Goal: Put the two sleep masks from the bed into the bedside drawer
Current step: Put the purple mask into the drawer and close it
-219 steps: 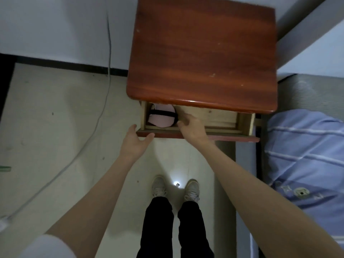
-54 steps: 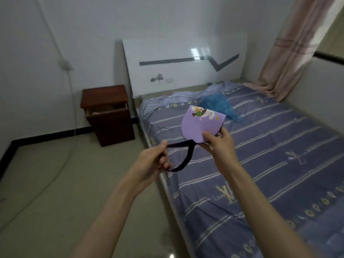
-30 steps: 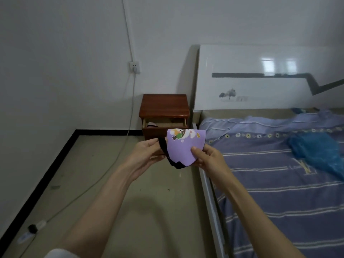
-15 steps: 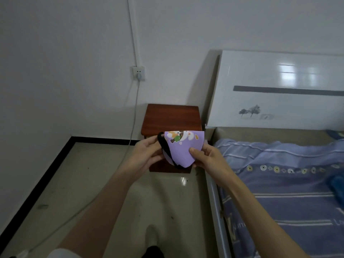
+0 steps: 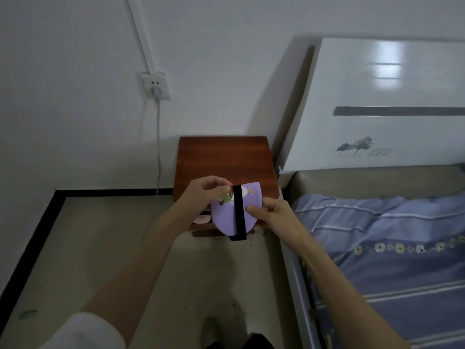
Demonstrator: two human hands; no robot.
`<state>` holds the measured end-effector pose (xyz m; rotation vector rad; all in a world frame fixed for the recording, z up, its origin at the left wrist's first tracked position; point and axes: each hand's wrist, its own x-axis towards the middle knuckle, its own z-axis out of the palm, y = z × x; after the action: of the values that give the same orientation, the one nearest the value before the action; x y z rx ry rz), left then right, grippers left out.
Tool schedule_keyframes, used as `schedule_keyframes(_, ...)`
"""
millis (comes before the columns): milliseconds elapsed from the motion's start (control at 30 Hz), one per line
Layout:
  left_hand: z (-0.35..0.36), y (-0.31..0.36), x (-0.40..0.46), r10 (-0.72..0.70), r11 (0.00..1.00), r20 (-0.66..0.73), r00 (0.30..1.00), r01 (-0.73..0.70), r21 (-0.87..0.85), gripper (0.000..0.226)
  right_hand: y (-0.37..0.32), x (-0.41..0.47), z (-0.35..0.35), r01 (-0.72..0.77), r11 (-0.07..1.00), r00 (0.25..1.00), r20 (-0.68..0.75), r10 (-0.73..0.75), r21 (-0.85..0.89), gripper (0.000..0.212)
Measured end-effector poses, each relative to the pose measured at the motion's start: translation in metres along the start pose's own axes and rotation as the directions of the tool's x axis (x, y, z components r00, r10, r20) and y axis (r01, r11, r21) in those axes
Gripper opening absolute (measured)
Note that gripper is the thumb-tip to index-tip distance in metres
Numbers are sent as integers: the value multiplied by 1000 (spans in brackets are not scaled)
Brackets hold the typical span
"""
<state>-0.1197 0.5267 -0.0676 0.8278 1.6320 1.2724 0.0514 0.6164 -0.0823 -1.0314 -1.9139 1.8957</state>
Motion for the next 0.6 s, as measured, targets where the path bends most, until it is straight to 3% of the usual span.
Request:
schedule_keyframes(200, 17, -45, 65, -56, 989, -19, 998, 58, 134, 9, 49, 66, -21, -171, 981, 983, 78, 164, 92, 18)
schedule_keyframes(300, 27, -89, 90, -128, 982, -55, 990, 134, 134, 4, 88, 95, -26, -198, 979, 980, 29, 197, 37, 9)
schedule_keyframes(400, 42, -148, 111, -206, 969, -110, 972, 218, 116, 5, 143, 129, -30, -316, 949, 948, 46, 315, 16, 12)
schedule_keyframes(500, 51, -203, 127, -278, 926, -203, 939, 319, 204, 24, 194, 154, -32, -507, 849, 860, 143, 489, 146, 14)
schedule_keyframes(600, 50, -253, 135, -302, 880, -273, 913, 377, 289, 37, 240, 180, -31, -582, 742, 807, 120, 579, 332, 22)
